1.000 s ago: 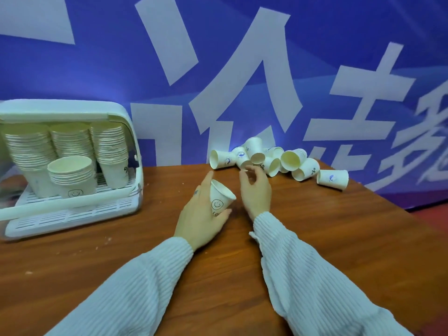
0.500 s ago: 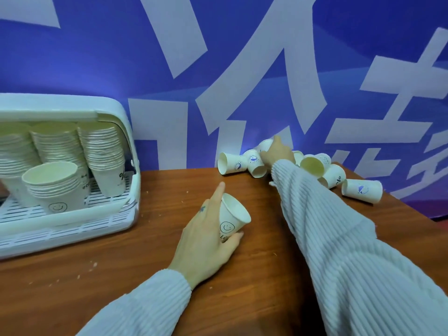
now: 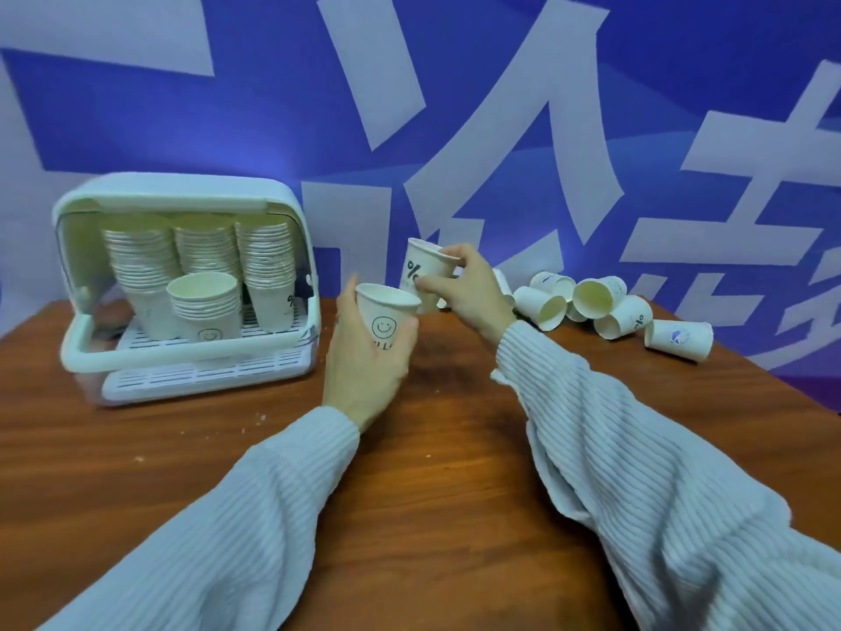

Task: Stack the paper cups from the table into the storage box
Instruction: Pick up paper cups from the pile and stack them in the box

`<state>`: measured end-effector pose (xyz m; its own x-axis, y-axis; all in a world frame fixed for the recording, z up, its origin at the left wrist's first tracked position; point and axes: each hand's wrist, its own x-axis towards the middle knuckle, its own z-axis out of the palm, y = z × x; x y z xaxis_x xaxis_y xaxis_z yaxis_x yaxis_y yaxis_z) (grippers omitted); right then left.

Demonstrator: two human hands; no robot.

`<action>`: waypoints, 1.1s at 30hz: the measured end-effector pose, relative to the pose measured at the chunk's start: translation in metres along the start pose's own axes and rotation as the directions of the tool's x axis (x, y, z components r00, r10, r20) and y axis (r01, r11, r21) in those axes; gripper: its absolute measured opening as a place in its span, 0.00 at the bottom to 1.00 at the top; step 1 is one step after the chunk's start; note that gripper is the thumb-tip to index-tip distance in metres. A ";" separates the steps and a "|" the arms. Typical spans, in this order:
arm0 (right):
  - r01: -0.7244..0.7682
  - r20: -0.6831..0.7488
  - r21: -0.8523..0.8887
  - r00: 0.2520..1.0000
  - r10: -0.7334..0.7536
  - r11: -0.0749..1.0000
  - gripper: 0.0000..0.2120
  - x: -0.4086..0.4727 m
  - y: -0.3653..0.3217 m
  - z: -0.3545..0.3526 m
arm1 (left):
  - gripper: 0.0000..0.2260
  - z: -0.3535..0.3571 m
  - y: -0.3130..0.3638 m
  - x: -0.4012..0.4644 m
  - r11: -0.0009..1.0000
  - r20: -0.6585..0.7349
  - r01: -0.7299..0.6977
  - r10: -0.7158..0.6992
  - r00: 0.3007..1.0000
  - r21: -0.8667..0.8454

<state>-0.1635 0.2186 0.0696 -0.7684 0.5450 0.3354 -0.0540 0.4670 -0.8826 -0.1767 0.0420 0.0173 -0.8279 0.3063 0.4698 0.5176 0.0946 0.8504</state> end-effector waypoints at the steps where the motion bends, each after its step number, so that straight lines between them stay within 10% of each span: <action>1: 0.027 0.028 -0.004 0.999 -0.027 1.000 0.25 -0.006 -0.008 0.011 | 0.40 -0.012 0.003 0.002 1.000 -0.035 0.007 -0.006 0.999 0.002; 7: 0.179 0.143 -0.038 0.975 -0.171 0.983 0.43 -0.026 -0.053 0.071 | 0.41 -0.092 0.005 0.007 0.995 -0.281 0.039 -0.011 0.960 0.094; 13: 0.243 0.202 0.013 0.949 -0.241 0.970 0.40 -0.024 -0.099 0.150 | 0.37 -0.172 -0.010 0.009 0.994 -0.467 0.088 -0.045 0.883 0.071; 24: 0.396 0.478 -0.357 0.856 -0.199 0.846 0.44 0.007 -0.130 0.213 | 0.38 -0.230 -0.041 0.013 0.988 -0.506 0.119 -0.050 0.861 0.103; 33: 0.748 0.739 -0.527 0.638 -0.217 0.403 0.39 0.001 -0.125 0.213 | 0.38 -0.236 -0.060 0.021 0.985 -0.508 0.126 -0.050 0.860 0.116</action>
<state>-0.2928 0.0123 0.1104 -0.9496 -0.2686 0.1619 -0.2607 0.9630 0.0685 -0.2757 -0.1804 0.0319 -0.8477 -0.2228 0.4815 0.4303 0.2420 0.8696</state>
